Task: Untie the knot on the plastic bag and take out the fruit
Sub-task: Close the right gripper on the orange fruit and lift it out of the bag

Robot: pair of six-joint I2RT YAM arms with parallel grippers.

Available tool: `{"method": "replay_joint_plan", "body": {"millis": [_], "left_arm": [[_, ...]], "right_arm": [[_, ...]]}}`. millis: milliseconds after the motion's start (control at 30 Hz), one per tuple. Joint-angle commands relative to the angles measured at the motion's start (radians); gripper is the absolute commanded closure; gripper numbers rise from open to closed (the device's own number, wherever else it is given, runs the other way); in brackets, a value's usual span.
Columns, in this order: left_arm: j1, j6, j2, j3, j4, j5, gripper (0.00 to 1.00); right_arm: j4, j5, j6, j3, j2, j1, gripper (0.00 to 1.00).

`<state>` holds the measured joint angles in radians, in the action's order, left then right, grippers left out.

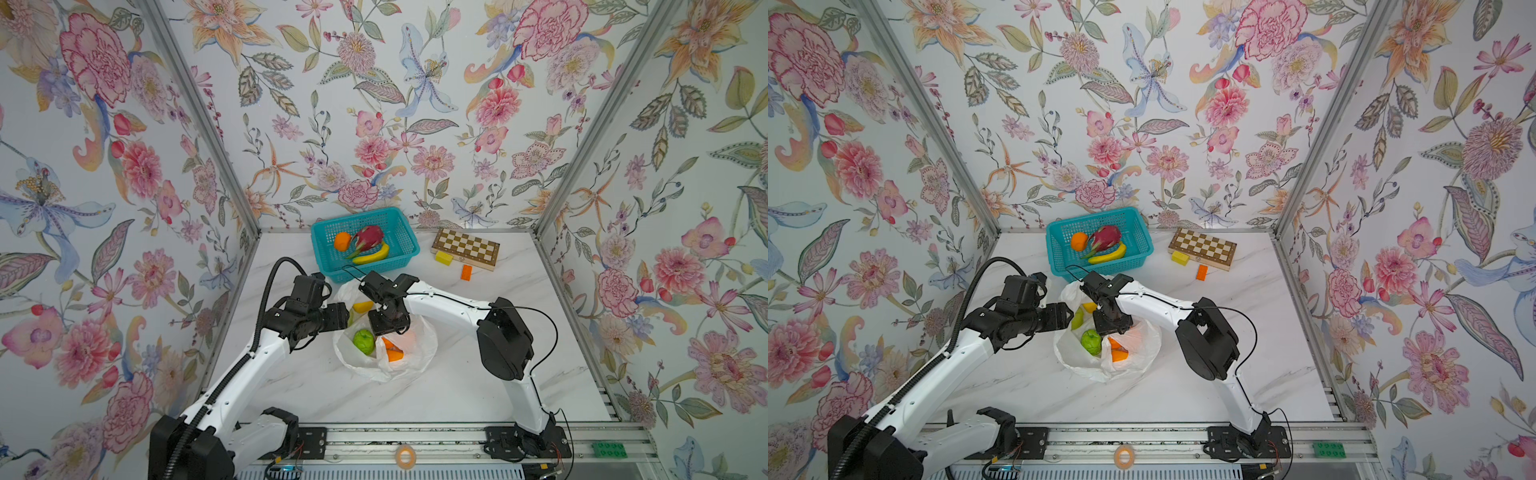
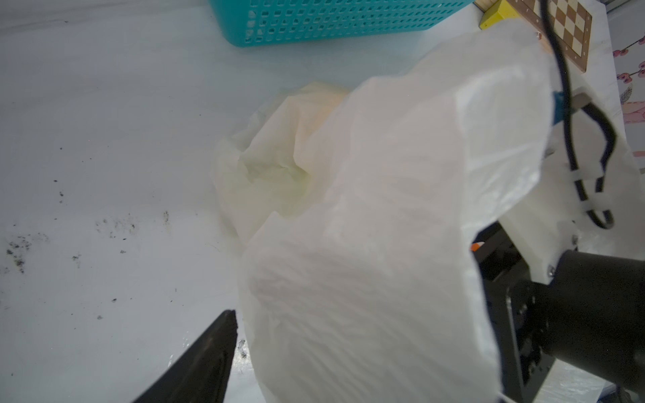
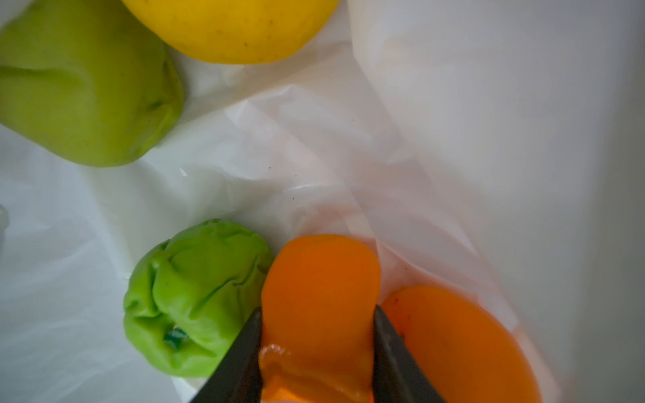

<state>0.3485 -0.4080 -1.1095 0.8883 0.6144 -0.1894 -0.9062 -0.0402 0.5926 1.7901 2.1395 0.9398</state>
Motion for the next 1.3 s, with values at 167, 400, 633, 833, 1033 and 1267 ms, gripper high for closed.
{"method": "replay_joint_plan", "body": {"millis": [167,400,633,833,1033,1267], "left_arm": [[0.006,0.076,0.074,0.06,0.043,0.081,0.2],[0.006,0.225,0.15,0.063,-0.073,-0.024,0.18],[0.006,0.357,0.203,0.041,-0.149,-0.098,0.17],[0.007,0.444,0.209,0.029,-0.194,-0.221,0.17],[0.007,0.554,0.202,0.022,-0.186,-0.272,0.16],[0.006,0.692,0.169,0.027,-0.186,-0.342,0.15]], "right_arm": [[-0.017,0.023,-0.001,0.051,-0.042,-0.01,0.6],[0.022,0.022,-0.003,0.038,-0.086,-0.015,0.61],[0.143,-0.004,-0.003,-0.034,-0.168,-0.015,0.61],[0.243,-0.017,0.001,-0.094,-0.21,-0.018,0.59],[0.277,-0.044,0.027,-0.113,-0.238,-0.032,0.6],[0.357,-0.081,0.087,-0.201,-0.341,-0.058,0.61]]}}
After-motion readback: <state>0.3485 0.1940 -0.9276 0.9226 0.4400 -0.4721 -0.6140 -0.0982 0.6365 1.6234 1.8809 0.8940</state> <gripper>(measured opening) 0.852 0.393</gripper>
